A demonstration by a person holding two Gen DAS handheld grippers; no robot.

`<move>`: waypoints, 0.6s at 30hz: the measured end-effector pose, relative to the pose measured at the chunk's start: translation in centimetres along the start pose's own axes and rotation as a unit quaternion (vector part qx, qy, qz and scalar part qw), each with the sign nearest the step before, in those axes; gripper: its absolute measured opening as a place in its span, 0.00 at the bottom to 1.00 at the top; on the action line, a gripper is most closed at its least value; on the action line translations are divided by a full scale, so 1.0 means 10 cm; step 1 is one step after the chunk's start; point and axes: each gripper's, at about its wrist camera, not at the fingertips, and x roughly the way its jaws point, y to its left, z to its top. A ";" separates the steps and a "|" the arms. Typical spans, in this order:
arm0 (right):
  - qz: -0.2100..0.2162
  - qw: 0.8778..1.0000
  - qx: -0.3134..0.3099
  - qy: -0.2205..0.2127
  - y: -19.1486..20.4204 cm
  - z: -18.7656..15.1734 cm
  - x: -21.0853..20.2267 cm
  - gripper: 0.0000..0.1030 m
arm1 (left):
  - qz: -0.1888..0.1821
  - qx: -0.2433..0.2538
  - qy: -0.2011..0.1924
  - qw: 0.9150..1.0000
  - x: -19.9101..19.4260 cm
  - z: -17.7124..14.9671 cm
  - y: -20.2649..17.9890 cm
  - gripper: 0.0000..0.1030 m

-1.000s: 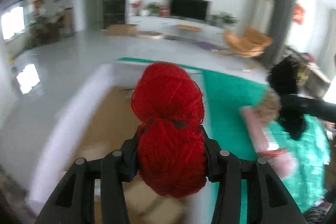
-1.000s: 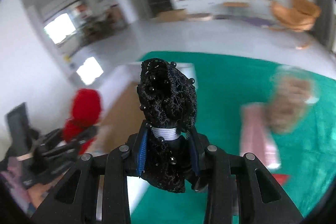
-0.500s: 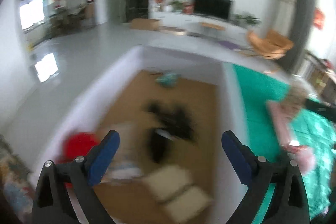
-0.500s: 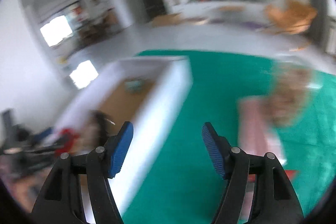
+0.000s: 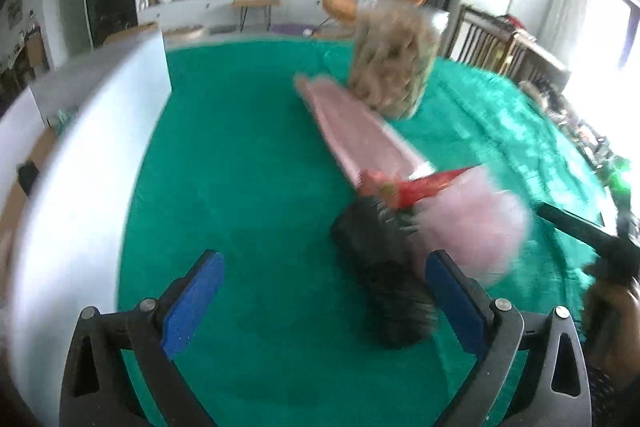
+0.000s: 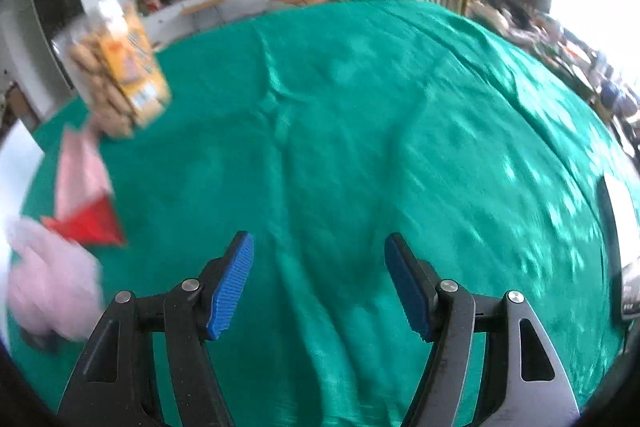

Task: Organize soft objects
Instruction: 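Return both open tools to the table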

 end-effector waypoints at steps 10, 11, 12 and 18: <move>-0.010 0.999 -0.038 -0.001 0.07 -0.04 -0.03 0.80 | 0.028 -0.060 -0.010 0.998 0.50 0.16 0.37 0.98; -0.006 0.999 -0.036 -0.001 0.05 -0.05 -0.02 0.80 | 0.034 -0.059 -0.015 0.998 0.54 0.17 0.39 0.98; -0.005 0.999 -0.036 -0.001 0.04 -0.05 -0.01 0.80 | 0.041 -0.056 -0.014 0.997 0.55 0.18 0.42 0.98; -0.008 0.999 -0.039 0.000 0.05 -0.11 0.01 0.81 | 0.065 -0.041 0.008 0.997 0.68 0.16 0.54 0.99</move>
